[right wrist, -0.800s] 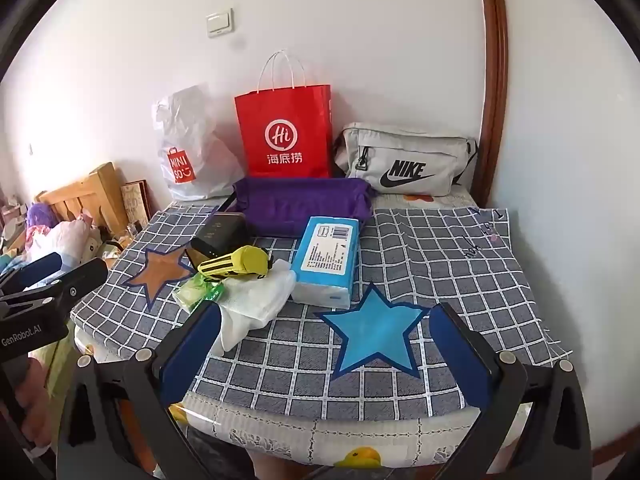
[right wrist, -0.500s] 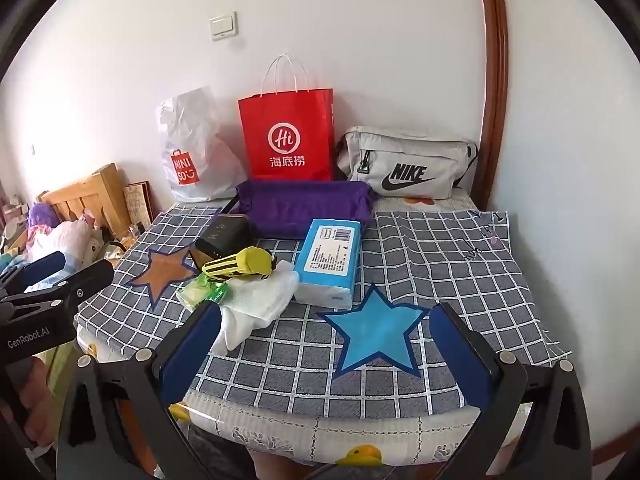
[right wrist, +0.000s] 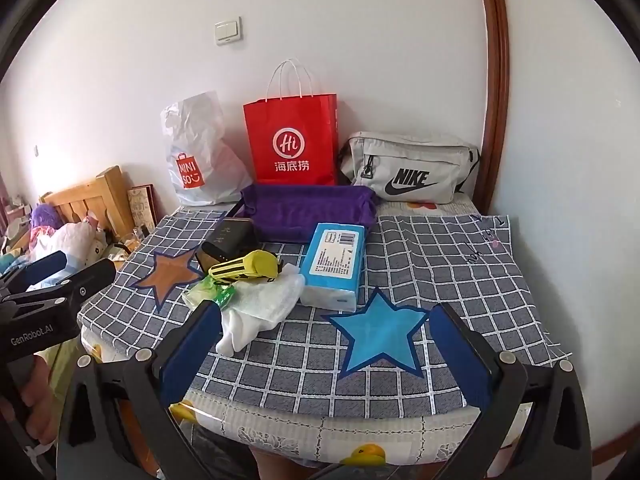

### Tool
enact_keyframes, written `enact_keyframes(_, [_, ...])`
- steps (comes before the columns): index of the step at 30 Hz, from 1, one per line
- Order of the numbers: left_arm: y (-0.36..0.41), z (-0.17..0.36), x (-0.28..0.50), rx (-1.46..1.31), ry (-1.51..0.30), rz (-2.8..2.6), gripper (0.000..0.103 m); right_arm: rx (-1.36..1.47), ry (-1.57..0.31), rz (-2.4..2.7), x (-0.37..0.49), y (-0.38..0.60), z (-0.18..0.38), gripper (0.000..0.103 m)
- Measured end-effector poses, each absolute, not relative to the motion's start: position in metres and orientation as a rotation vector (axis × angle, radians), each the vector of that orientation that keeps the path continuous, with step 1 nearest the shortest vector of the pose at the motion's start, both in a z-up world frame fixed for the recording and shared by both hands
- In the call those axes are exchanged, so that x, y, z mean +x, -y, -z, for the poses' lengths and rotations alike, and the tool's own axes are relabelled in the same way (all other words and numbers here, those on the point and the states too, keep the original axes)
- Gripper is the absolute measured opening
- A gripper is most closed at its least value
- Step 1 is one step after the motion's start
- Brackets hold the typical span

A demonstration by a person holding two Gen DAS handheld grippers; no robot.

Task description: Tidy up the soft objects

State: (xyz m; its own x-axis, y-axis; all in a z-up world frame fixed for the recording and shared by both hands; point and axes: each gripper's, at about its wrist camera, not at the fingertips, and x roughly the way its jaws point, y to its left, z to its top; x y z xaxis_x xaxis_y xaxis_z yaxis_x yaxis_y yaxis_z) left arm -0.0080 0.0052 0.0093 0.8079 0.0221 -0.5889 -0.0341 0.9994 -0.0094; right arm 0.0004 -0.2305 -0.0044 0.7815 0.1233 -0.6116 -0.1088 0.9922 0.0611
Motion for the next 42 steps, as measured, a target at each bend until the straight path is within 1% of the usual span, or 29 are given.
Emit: enact_keyframes(42, [-0.016, -0.014, -0.014, -0.025, -0.621, -0.034, 0.103, 0.007, -0.623, -0.151, -0.012, 0.220, -0.005, 0.103])
